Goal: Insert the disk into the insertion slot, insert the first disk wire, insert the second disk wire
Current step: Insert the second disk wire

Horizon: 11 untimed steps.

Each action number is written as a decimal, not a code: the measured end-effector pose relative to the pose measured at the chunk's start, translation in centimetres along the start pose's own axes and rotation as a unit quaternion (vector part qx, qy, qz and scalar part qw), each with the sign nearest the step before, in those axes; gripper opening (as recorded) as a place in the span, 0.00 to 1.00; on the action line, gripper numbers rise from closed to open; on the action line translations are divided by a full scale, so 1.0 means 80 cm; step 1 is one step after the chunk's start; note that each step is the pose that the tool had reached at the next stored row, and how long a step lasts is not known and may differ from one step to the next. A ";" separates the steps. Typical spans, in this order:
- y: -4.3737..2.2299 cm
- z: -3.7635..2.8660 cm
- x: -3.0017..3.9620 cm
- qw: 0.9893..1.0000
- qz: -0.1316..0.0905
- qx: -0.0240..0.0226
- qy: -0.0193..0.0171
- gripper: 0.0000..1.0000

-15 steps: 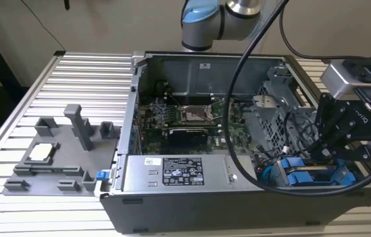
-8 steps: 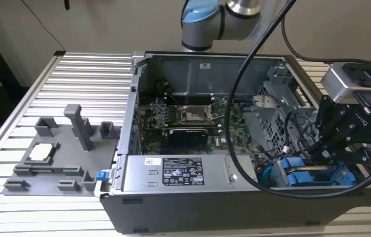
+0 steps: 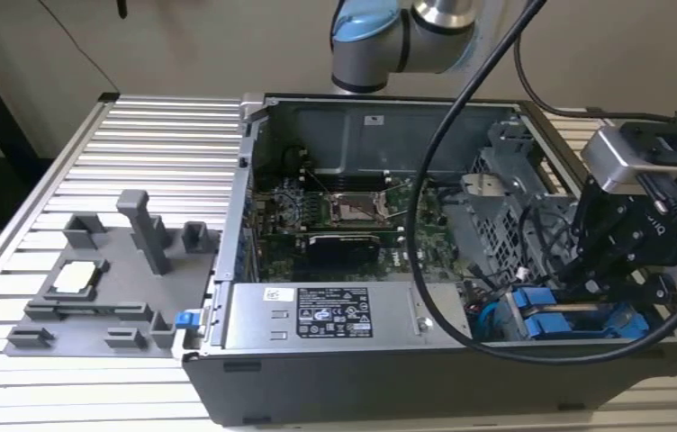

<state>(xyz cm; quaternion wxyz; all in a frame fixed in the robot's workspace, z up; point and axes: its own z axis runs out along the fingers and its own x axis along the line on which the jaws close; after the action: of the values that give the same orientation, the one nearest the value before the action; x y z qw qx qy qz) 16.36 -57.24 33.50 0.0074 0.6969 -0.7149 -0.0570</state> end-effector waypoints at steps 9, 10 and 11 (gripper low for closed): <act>0.0037 -0.0428 -0.0021 1.000 0.002 -0.003 0.001 0.24; 0.0042 -0.0482 -0.0025 1.000 0.002 -0.003 0.000 0.24; 0.0047 -0.0540 -0.0029 1.000 0.002 -0.003 0.000 0.24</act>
<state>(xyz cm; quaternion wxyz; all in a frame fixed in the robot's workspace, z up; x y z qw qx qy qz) 16.37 -57.31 37.83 0.0096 0.6953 -0.7163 -0.0585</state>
